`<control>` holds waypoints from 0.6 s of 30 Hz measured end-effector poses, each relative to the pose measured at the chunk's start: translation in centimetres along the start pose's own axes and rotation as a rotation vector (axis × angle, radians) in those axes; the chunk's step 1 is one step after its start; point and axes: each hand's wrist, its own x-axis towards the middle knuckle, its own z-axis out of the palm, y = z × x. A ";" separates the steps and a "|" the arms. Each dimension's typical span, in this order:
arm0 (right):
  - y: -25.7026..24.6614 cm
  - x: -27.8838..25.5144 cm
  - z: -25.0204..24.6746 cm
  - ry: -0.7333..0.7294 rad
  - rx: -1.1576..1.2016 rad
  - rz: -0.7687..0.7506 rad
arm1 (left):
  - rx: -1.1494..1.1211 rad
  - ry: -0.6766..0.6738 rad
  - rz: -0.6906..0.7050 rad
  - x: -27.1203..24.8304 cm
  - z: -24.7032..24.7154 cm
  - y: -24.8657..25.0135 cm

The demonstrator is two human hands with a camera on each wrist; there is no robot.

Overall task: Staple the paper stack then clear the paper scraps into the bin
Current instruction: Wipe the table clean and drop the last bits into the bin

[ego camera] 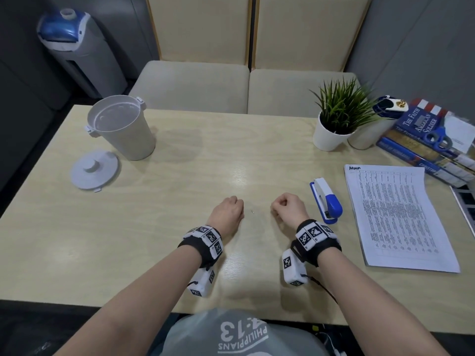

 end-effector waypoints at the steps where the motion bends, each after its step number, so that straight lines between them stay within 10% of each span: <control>1: 0.1 -0.2 -0.1 -0.003 0.037 0.015 | 0.024 -0.002 0.021 0.0 0.0 0.0; 18: 0.3 -1.1 1.0 -0.024 0.214 -0.009 | -0.247 -0.013 -0.036 1.2 -2.6 -0.3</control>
